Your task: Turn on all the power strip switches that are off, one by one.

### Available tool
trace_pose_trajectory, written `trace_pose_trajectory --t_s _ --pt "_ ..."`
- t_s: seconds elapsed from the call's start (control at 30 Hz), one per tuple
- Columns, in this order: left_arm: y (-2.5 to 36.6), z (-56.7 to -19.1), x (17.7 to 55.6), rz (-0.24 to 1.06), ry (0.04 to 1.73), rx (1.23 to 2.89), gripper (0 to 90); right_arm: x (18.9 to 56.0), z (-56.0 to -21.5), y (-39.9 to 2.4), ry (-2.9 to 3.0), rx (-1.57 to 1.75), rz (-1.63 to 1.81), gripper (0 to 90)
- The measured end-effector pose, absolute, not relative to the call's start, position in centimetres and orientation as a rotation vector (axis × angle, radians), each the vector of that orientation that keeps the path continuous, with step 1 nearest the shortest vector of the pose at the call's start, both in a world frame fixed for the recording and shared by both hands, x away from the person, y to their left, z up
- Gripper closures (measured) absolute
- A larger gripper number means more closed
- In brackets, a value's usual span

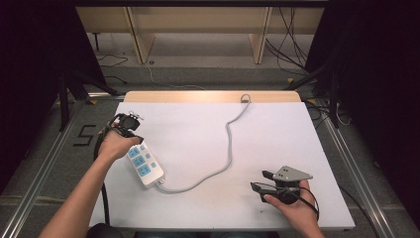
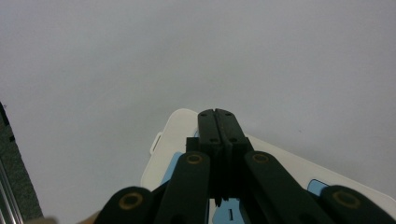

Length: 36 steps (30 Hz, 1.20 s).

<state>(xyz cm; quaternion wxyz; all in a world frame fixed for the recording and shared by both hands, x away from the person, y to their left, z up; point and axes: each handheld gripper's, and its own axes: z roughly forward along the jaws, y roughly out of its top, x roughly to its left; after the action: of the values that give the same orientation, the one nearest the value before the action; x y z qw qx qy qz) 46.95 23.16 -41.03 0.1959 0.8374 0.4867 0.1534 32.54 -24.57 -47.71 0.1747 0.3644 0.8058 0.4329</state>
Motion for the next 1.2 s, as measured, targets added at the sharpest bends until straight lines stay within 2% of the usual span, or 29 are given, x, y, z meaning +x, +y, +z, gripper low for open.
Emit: trace_pose_trajectory --t_s 1.2 --pt "23.1 -42.1 48.2 0.396 1.388 2.409 89.7 32.5 -47.7 -24.5 2.288 1.027 1.226 37.9"
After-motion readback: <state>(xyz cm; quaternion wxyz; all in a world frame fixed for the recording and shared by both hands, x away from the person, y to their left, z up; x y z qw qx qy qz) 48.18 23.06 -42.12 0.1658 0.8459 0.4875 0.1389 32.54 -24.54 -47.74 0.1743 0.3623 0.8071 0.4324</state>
